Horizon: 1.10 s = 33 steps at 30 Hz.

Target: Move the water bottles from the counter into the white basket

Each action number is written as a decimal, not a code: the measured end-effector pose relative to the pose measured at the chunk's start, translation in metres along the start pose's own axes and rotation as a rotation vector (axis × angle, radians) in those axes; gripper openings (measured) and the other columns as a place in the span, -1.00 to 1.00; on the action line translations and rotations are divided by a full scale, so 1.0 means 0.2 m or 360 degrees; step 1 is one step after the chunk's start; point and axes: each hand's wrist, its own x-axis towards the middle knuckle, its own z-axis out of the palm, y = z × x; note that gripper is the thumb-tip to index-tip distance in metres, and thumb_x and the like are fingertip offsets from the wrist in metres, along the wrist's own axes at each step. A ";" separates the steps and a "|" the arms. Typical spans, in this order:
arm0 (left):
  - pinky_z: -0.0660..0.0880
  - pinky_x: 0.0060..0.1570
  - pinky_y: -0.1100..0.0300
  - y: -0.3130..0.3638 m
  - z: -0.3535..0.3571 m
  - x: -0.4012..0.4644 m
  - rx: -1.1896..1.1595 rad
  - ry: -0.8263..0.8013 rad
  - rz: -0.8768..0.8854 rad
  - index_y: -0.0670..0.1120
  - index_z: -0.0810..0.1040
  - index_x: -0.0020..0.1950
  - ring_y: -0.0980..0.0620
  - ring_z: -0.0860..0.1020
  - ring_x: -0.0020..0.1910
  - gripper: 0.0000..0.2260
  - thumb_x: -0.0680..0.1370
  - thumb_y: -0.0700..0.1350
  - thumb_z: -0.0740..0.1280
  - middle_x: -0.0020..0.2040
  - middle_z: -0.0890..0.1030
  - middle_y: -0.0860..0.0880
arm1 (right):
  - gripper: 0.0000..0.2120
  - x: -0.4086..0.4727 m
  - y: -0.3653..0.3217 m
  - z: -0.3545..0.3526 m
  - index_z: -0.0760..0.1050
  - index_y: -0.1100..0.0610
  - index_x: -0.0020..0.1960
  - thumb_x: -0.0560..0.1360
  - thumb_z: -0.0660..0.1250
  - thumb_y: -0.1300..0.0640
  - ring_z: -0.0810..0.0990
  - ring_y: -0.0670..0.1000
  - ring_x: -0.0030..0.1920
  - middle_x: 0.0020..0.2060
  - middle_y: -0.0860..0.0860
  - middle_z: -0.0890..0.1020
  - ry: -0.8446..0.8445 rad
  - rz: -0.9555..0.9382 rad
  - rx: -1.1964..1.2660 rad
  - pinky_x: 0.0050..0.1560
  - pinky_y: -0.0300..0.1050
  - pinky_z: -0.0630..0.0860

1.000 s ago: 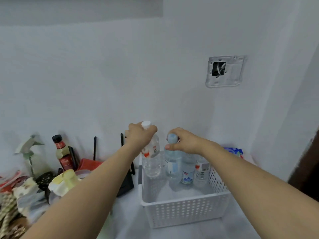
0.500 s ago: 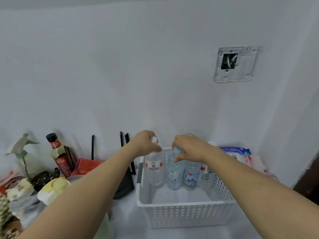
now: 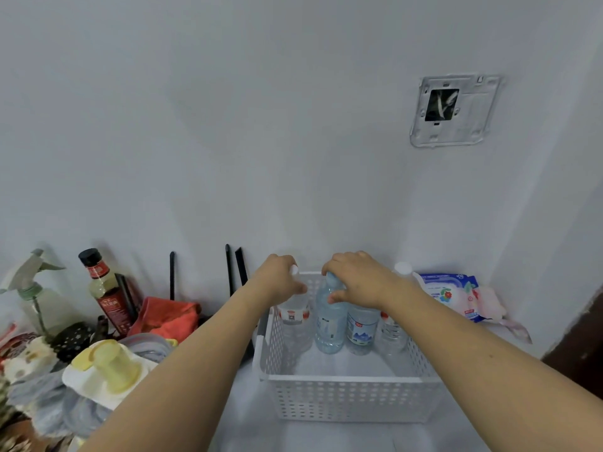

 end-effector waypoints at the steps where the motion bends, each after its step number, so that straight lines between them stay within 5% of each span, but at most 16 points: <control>1: 0.42 -0.21 0.18 0.00 0.00 0.00 0.0015 -0.0005 -0.0016 -0.11 0.45 0.29 -0.09 0.54 0.00 -0.55 0.49 0.02 0.46 0.23 0.42 -0.11 | -0.47 0.00 0.00 0.00 0.40 0.02 0.36 0.48 0.35 -0.19 0.45 0.05 0.22 0.22 -0.02 0.50 0.0005 0.0013 -0.0013 0.29 -0.03 0.28; 7: 0.55 0.06 -0.02 0.01 0.03 -0.02 0.0091 0.0059 -0.0025 -0.13 0.36 0.35 -0.16 0.53 0.06 -0.55 0.55 0.02 0.38 0.26 0.35 -0.15 | -0.37 -0.01 -0.03 0.01 0.23 0.04 0.50 0.53 0.28 -0.18 0.45 0.07 0.30 0.33 0.01 0.46 -0.0054 0.0101 -0.0070 0.34 0.00 0.26; 15: 0.53 0.09 0.04 0.05 -0.05 -0.06 0.0134 0.0059 0.0033 -0.17 0.31 0.41 -0.14 0.53 0.15 -0.45 0.53 0.04 0.40 0.29 0.43 -0.16 | -0.34 -0.12 -0.09 -0.06 0.15 0.10 0.55 0.56 0.27 -0.12 0.36 0.12 0.40 0.45 0.07 0.37 -0.0072 0.0316 0.0155 0.42 -0.02 0.27; 24: 0.34 0.27 0.02 0.19 -0.12 -0.14 0.0318 0.0561 0.0566 -0.23 0.34 0.43 -0.18 0.38 0.33 -0.57 0.67 0.02 0.14 0.38 0.40 -0.19 | -0.38 -0.37 -0.08 -0.23 0.11 0.15 0.57 0.62 0.18 -0.09 0.22 0.03 0.51 0.54 0.05 0.20 0.0256 0.0694 0.0511 0.47 -0.12 0.15; 33: 0.27 0.36 -0.01 0.51 -0.10 -0.23 0.0302 0.0643 0.0847 -0.29 0.39 0.38 -0.23 0.39 0.33 -0.61 0.67 -0.04 0.14 0.35 0.45 -0.25 | -0.37 -0.76 0.02 -0.38 0.06 0.17 0.58 0.63 0.15 -0.08 0.19 0.06 0.53 0.56 0.08 0.14 0.0412 0.1011 0.0520 0.51 -0.11 0.10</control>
